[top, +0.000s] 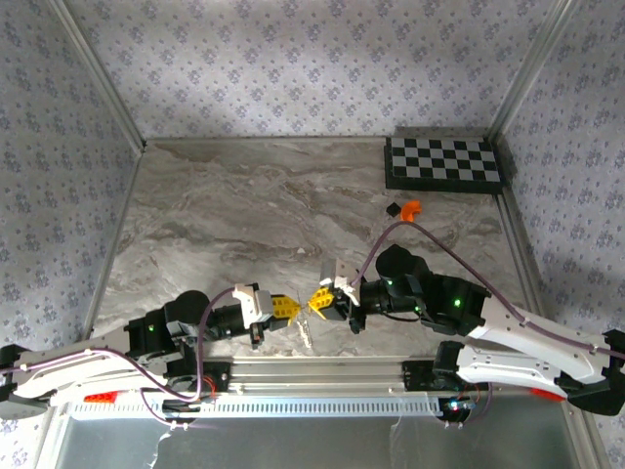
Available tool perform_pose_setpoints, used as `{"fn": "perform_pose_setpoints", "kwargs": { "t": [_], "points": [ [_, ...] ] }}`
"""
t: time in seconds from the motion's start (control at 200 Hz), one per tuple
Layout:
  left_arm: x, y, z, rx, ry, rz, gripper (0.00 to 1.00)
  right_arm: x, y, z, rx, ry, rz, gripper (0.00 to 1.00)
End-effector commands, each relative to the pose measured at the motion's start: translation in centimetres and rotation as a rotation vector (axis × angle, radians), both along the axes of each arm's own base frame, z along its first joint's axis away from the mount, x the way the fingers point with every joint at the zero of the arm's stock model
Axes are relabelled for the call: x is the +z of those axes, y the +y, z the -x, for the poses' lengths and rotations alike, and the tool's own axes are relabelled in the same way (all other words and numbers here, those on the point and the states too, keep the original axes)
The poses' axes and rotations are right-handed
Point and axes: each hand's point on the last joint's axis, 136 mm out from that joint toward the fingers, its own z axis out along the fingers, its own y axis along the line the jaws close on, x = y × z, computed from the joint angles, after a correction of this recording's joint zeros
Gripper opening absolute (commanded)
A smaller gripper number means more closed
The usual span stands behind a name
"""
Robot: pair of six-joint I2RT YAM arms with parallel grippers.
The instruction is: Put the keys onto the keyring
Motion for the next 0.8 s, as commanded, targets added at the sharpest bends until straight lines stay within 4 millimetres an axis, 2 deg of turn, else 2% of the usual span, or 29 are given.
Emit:
{"fn": "perform_pose_setpoints", "kwargs": {
  "t": [0.0,0.535,0.795],
  "points": [
    [2.64,0.29,-0.37,0.022,-0.032,0.079,0.00,0.48,0.17,0.23,0.009,0.014,-0.022,0.00],
    [2.67,0.58,-0.60,0.040,-0.033,0.087,0.00,0.66,0.16,0.27,0.010,0.019,-0.022,0.00],
    [2.70,0.52,-0.43,0.029,-0.035,0.085,0.00,0.69,0.30,-0.42,-0.020,0.000,-0.021,0.00]
  ]
}}
